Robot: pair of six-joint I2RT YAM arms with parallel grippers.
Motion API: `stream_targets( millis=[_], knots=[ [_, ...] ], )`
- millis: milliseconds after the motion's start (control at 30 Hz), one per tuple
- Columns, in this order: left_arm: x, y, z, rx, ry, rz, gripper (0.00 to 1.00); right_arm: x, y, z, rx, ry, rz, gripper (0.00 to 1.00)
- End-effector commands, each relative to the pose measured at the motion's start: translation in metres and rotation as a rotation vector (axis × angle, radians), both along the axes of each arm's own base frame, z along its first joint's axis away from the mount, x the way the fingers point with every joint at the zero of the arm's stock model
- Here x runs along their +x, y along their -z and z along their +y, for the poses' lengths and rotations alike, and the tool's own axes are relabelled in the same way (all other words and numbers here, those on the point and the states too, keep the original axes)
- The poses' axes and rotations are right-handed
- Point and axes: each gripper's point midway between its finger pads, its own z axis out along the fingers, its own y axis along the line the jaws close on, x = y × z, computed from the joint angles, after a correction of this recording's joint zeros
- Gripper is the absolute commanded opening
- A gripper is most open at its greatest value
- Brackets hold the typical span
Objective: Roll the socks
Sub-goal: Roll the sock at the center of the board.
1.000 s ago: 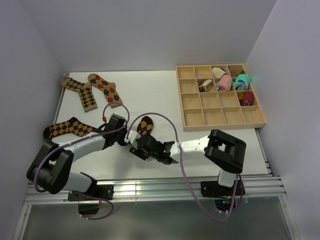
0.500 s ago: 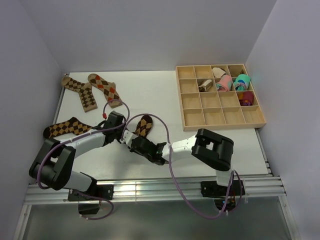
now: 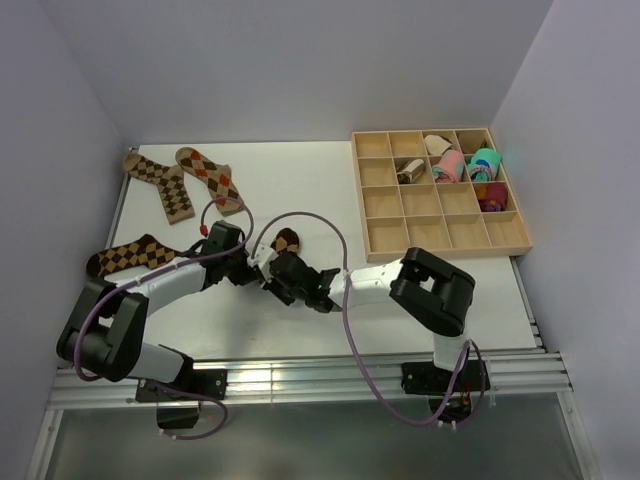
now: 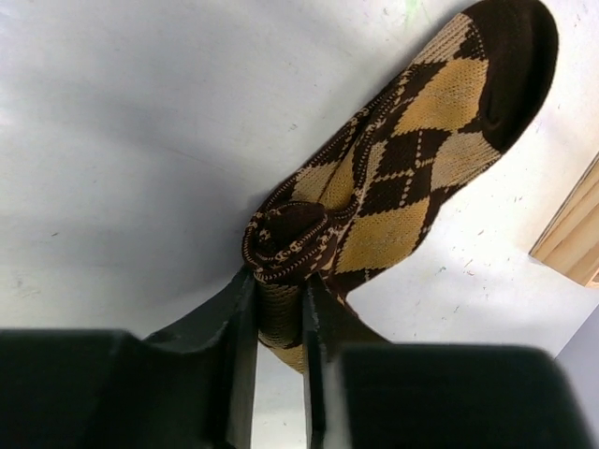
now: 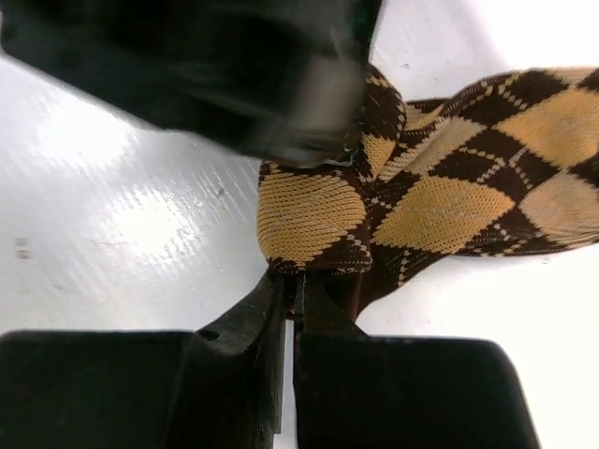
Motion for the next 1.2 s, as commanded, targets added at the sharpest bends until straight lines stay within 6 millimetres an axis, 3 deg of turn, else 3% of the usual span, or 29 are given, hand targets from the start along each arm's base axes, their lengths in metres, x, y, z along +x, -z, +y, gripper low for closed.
stream_targets(
  millis=[0, 100, 233, 267, 333, 367, 533, 900, 1100, 1167],
  knots=[
    [-0.008, -0.004, 0.009, 0.026, 0.009, 0.015, 0.25, -0.022, -0.011, 0.010, 0.125, -0.060, 0.238, 0.00],
    [-0.007, -0.009, 0.014, 0.019, -0.021, -0.006, 0.37, -0.020, -0.017, 0.006, 0.197, -0.063, 0.345, 0.00],
    [-0.004, -0.016, 0.022, 0.008, -0.071, -0.036, 0.62, -0.014, -0.024, 0.008, 0.258, -0.066, 0.476, 0.00],
    [-0.005, -0.019, 0.023, 0.003, -0.079, -0.050, 0.65, -0.017, -0.016, 0.006, 0.244, -0.046, 0.537, 0.00],
    [-0.005, -0.022, 0.026, -0.006, -0.106, -0.067, 0.76, -0.016, -0.022, 0.011, 0.282, -0.055, 0.632, 0.00],
    [-0.007, -0.025, 0.027, -0.015, -0.110, -0.082, 0.78, -0.018, -0.016, 0.009, 0.274, -0.047, 0.687, 0.00],
    [-0.012, -0.025, 0.027, -0.050, -0.128, -0.104, 0.79, -0.008, -0.019, 0.009, 0.285, -0.049, 0.788, 0.00],
    [-0.023, 0.002, 0.030, -0.082, -0.199, -0.045, 0.76, 0.000, -0.021, 0.011, 0.232, -0.047, 0.795, 0.00],
    [-0.025, -0.012, 0.037, -0.166, -0.283, -0.147, 0.77, 0.000, -0.019, 0.013, 0.228, -0.043, 0.803, 0.00],
    [-0.022, -0.026, 0.037, -0.217, -0.293, -0.229, 0.79, 0.001, -0.017, 0.013, 0.221, -0.038, 0.813, 0.00]
  ],
)
